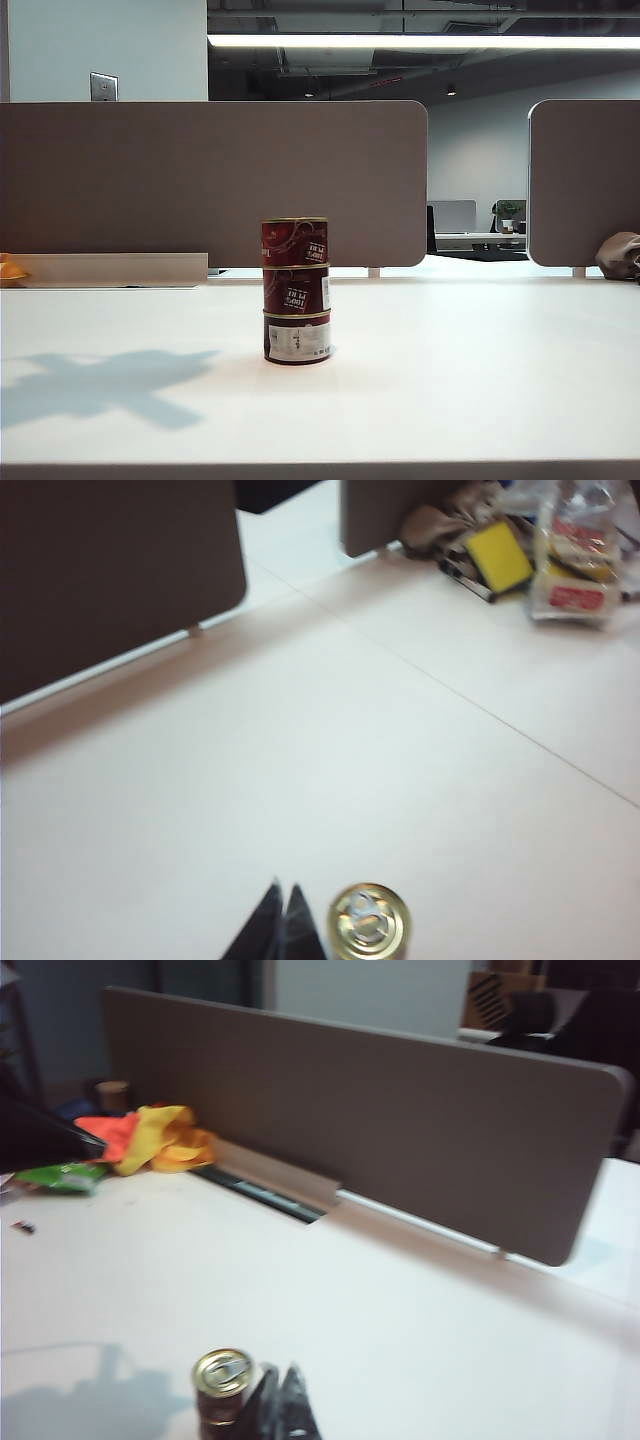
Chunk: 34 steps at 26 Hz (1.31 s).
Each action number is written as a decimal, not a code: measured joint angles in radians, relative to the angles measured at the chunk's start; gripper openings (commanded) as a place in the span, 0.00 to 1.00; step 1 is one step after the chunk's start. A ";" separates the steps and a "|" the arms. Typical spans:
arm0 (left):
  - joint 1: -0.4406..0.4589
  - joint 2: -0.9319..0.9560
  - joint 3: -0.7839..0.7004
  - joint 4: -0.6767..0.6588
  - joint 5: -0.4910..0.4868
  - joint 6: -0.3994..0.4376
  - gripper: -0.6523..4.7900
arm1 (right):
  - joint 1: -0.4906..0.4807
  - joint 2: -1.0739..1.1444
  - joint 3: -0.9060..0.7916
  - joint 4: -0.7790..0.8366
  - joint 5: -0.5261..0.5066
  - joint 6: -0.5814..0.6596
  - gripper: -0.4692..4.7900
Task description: Pick up the cans one by one and stack them together.
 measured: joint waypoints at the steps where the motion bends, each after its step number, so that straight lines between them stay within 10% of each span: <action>1: 0.000 0.000 -0.025 0.018 0.020 0.002 0.11 | 0.000 0.002 -0.041 0.031 -0.027 0.000 0.09; 13: 0.000 0.054 -0.301 0.203 0.071 0.004 0.11 | -0.001 0.078 -0.430 0.246 -0.099 0.000 0.10; 34: 0.000 0.066 -0.303 0.171 0.071 0.004 0.11 | 0.000 0.084 -0.452 0.200 -0.100 0.000 0.10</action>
